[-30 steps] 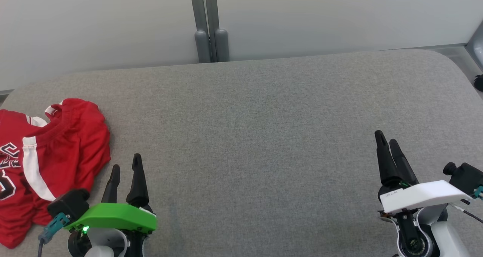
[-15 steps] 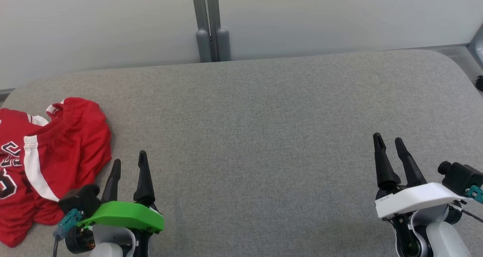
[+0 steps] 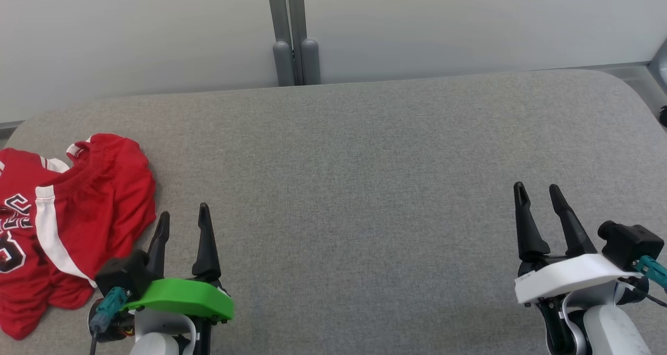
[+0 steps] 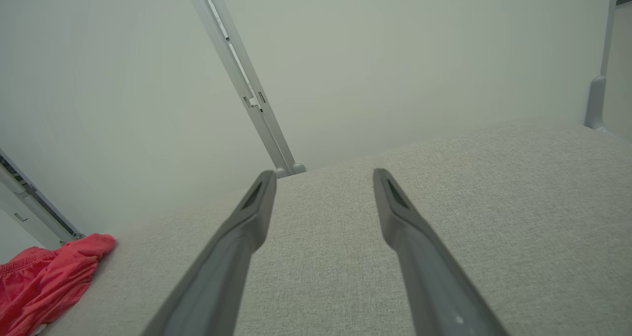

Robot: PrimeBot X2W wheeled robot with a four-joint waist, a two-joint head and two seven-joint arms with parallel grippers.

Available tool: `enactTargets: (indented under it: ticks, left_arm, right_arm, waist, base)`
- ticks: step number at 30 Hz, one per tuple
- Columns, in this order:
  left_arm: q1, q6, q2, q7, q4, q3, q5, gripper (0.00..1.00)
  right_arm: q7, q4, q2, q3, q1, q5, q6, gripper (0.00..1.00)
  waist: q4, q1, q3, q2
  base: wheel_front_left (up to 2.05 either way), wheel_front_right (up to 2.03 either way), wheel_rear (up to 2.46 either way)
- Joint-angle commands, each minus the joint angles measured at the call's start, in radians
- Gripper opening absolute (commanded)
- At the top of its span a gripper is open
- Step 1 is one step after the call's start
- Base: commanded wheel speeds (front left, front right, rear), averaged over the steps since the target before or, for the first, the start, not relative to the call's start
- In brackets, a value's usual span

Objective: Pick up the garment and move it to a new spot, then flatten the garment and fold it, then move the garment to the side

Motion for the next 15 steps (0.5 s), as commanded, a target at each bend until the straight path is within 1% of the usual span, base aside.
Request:
enactTargets:
  ticks: [1, 15]
  left_arm:
    - [-0.023, 0.005, 0.008, -0.011, -0.01, -0.003, 0.031, 1.0]
    - [-0.024, 0.012, 0.009, -0.04, -0.019, -0.022, 0.131, 1.0]
  right_arm:
    - [-0.01, -0.009, -0.005, -0.002, -0.016, -0.027, 0.001, 1.0]
    - [-0.039, -0.006, -0.002, 0.005, -0.016, -0.143, 0.0, 1.0]
  waist:
    - [0.001, 0.0, 0.0, 0.0]
    - [0.005, 0.0, 0.002, 0.0]
  base:
    - [0.0, 0.0, 0.0]
    - [0.0, 0.0, 0.0]
